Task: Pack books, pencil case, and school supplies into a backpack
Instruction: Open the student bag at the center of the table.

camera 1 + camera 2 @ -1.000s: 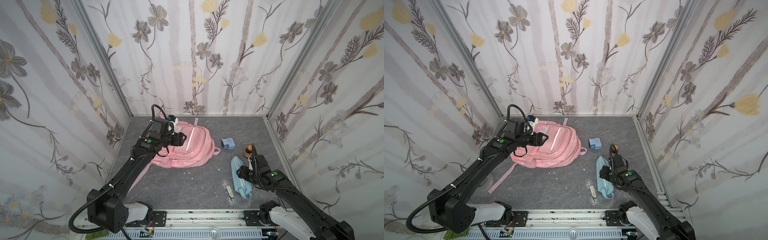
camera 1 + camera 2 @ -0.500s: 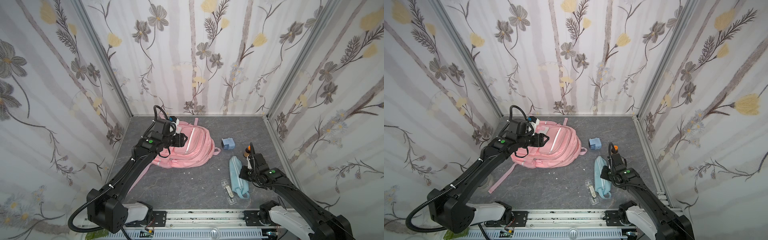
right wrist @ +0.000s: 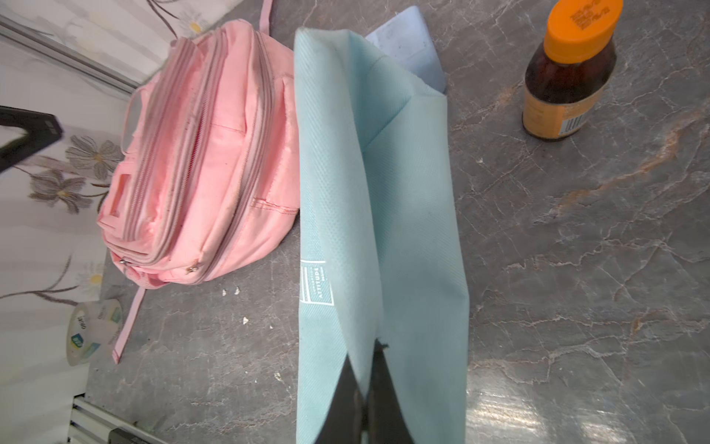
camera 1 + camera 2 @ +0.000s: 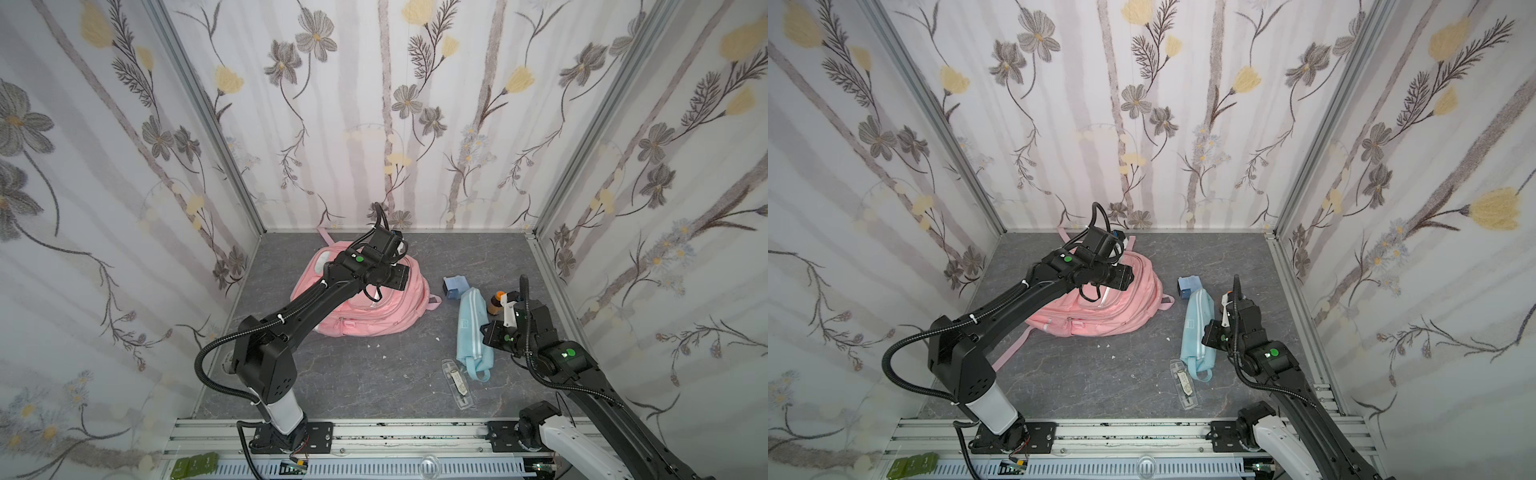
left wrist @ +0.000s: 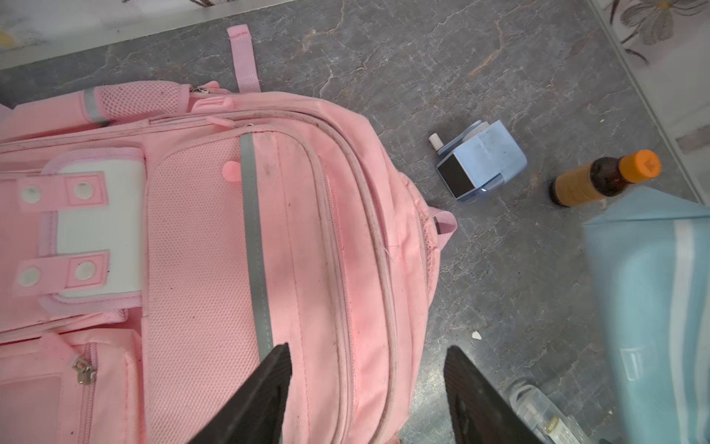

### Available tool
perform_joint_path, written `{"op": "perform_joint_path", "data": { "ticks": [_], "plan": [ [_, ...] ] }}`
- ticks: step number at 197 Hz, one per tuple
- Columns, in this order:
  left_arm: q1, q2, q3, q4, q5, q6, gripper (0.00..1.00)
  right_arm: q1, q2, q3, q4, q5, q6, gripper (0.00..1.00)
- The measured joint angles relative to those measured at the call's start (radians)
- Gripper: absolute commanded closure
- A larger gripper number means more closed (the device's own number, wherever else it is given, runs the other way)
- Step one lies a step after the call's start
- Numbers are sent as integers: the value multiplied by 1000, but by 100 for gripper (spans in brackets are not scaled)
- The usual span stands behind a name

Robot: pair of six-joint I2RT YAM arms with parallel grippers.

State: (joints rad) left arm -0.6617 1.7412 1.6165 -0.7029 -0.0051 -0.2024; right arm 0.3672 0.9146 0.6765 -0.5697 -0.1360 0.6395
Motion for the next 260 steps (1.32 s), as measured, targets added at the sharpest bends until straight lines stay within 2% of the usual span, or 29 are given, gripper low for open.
{"op": "perform_joint_path", "data": {
  "ticks": [37,90,199,223,260],
  "plan": [
    [-4,47,21,-42,-89,-18,40,3,9,35,6,-27,26,100],
    [-4,95,47,-56,-145,-18,44,5,53,44,39,-42,37,100],
    [-16,137,25,-50,-54,-27,44,63,40,3,102,-41,137,100],
    [-16,155,26,-48,-56,-10,50,64,40,-3,102,-40,144,100],
    [-17,192,29,-49,-84,21,48,64,43,2,103,-40,148,100]
  ]
}}
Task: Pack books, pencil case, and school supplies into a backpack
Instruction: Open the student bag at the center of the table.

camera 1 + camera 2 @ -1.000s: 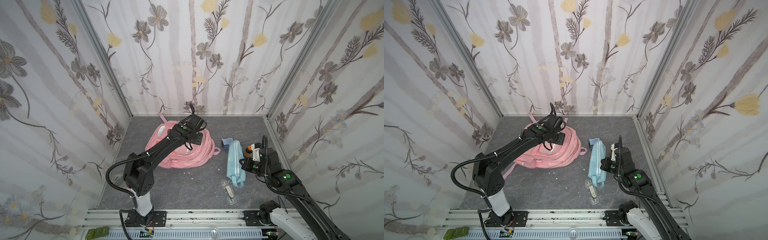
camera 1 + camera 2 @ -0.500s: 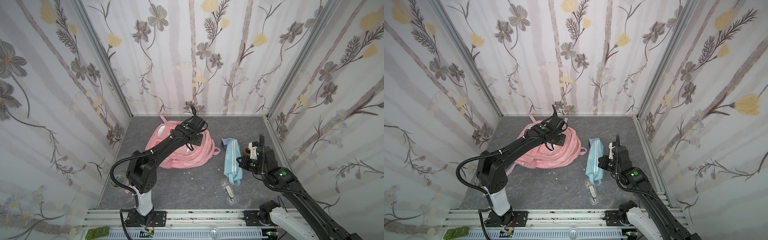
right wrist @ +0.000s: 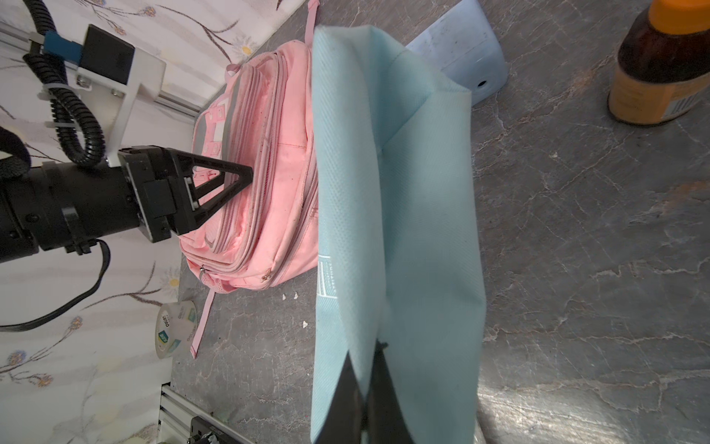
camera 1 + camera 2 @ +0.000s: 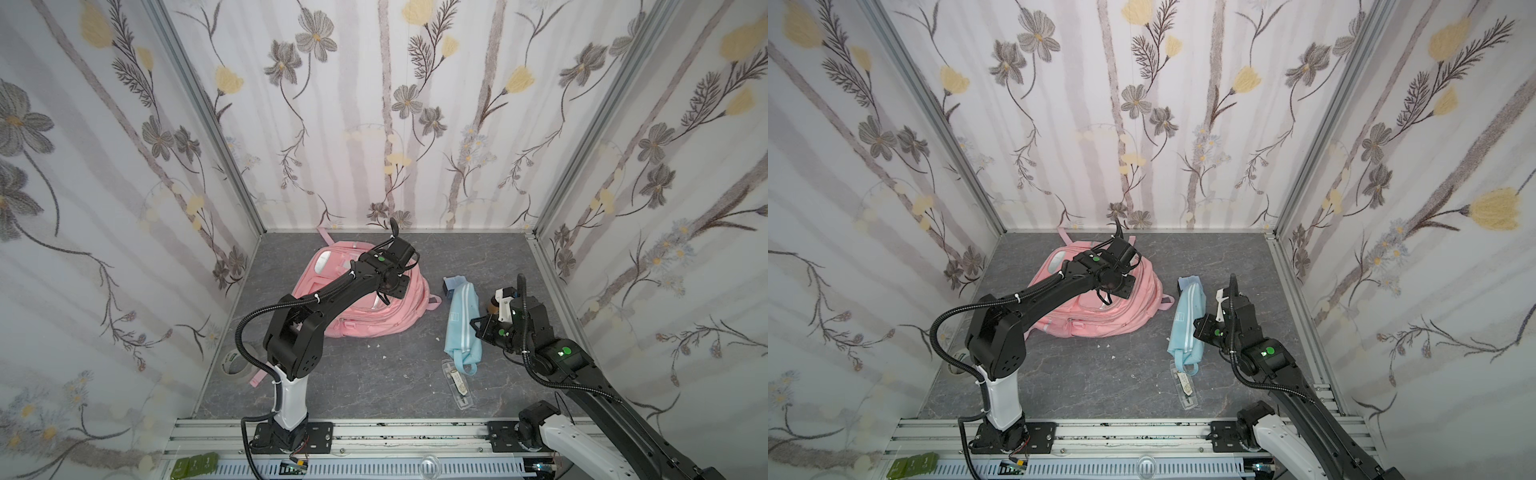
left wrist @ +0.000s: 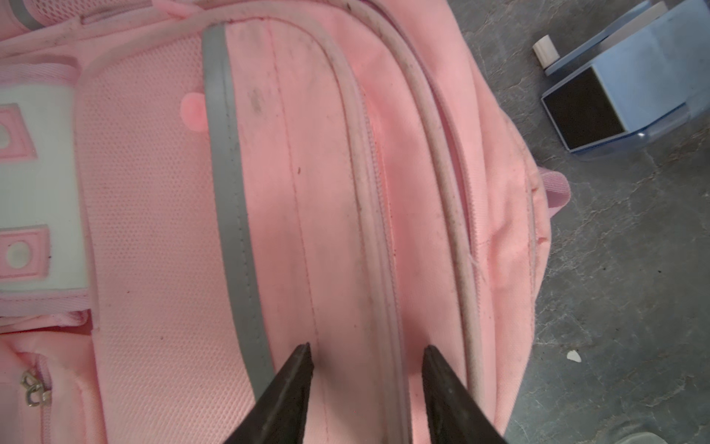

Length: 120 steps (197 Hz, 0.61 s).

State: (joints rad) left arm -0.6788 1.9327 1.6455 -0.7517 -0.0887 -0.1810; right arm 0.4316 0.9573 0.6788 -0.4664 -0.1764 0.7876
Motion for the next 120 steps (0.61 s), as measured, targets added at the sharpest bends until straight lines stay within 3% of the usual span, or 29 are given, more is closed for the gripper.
{"op": "perform_joint_path", "data": {
  "ticks": [27,55,120],
  "plan": [
    [0,15,4,1,-11,23,57,1,12,7,11,0,0,100],
    [-1,17,6,2,-15,27,78,1,19,16,17,0,0,100],
    [0,10,28,-7,-16,42,87,1,40,46,20,7,-4,100]
  ]
}}
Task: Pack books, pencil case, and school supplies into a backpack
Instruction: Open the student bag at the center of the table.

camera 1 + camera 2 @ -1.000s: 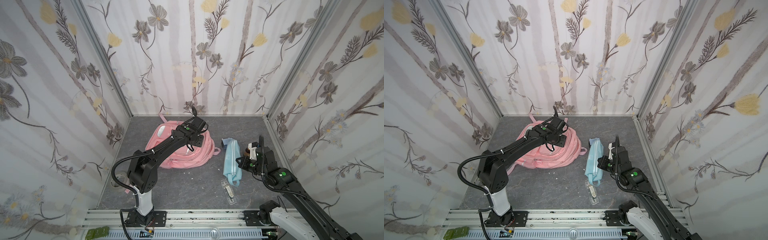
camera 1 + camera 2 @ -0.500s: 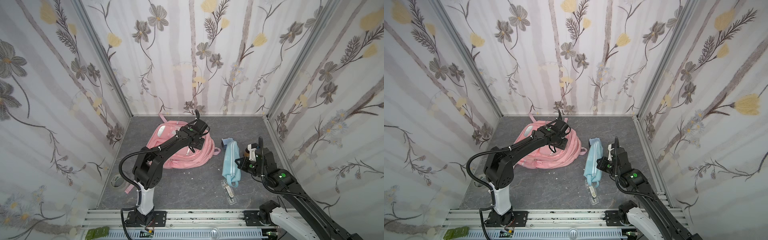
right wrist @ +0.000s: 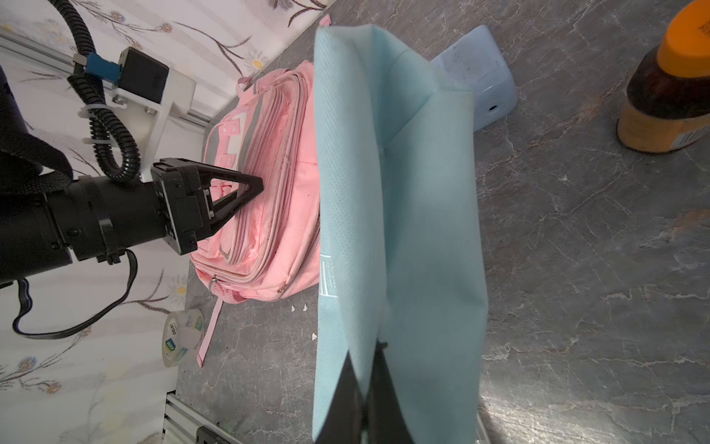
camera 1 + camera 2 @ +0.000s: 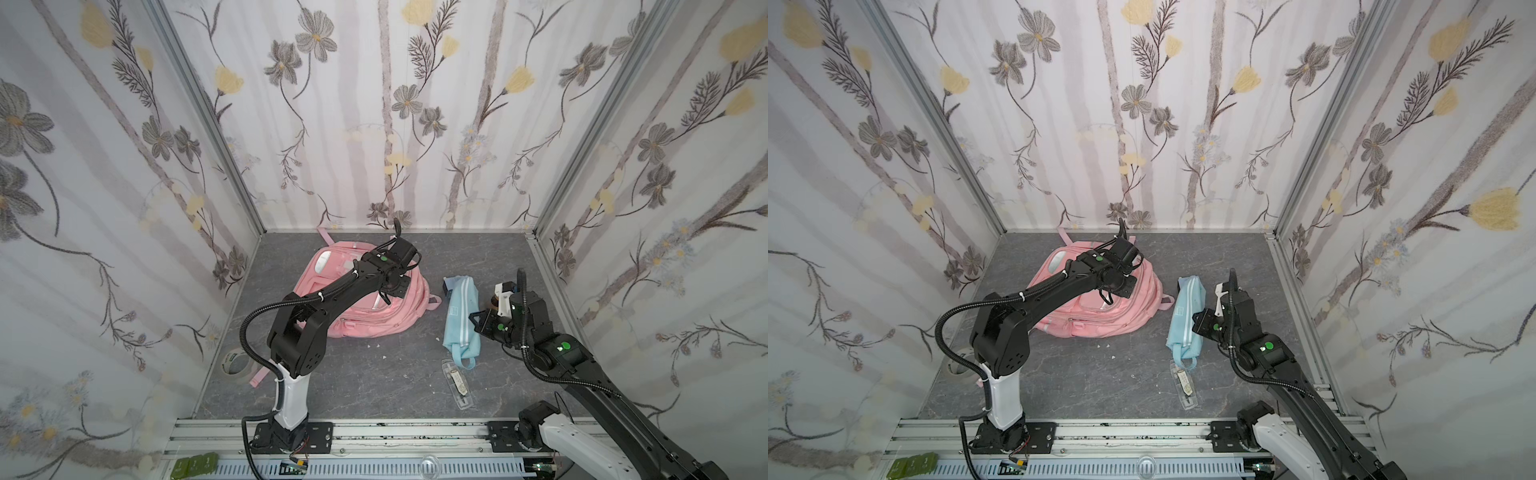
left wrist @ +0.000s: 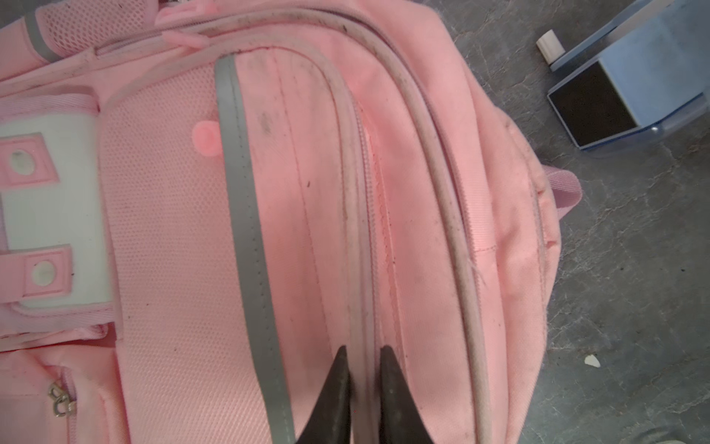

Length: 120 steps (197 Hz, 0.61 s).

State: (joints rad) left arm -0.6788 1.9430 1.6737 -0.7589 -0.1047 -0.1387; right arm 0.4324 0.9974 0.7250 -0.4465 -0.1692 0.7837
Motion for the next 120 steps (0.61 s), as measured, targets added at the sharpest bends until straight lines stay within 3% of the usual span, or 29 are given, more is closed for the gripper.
{"op": "perform_joint_path", "data": {
  "ticks": [28,120],
  "plan": [
    [2,-24,2,-3,-3,0,100,0,3,8,0,0,0,100],
    [3,-128,2,-1,-14,-8,100,0,3,56,3,11,11,100]
  ]
}}
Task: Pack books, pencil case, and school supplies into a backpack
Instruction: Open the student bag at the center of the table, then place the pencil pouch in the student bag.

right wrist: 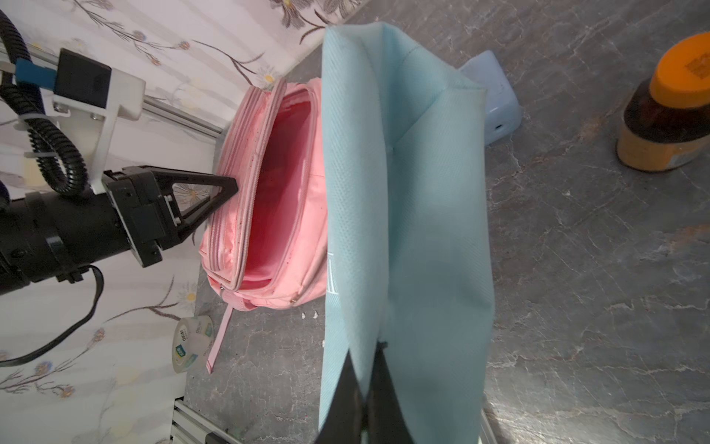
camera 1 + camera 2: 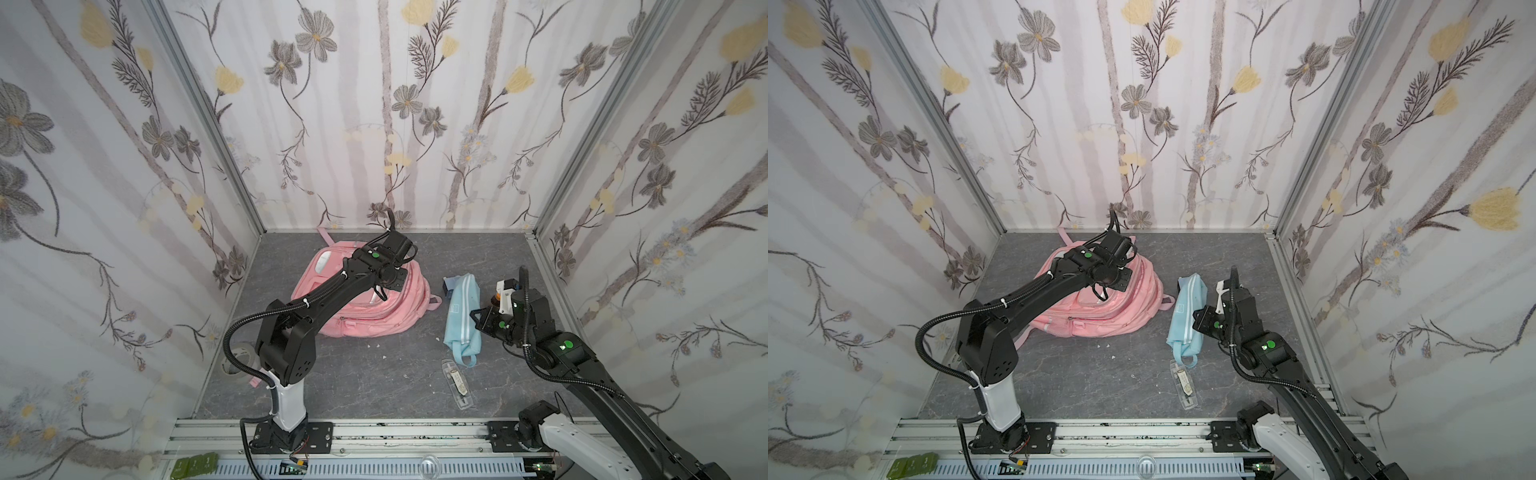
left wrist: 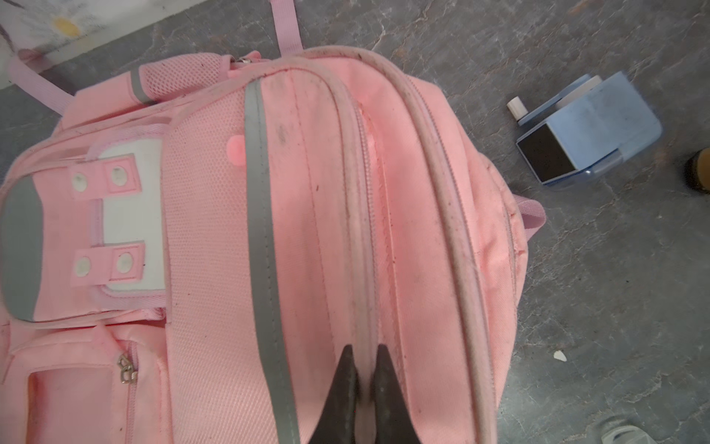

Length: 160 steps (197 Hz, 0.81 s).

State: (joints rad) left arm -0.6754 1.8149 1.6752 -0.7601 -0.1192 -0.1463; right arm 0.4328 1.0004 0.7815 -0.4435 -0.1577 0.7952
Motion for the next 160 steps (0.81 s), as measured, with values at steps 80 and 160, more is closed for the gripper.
{"op": "perform_joint_path", "data": {
  "ticks": [80,160],
  "plan": [
    [-2,-223,-84,116,32,7,100,48,208,79,332,-45,217,100],
    [0,-238,-75,127,-9,-50,100,140,451,95,649,-44,459,100]
  ]
}}
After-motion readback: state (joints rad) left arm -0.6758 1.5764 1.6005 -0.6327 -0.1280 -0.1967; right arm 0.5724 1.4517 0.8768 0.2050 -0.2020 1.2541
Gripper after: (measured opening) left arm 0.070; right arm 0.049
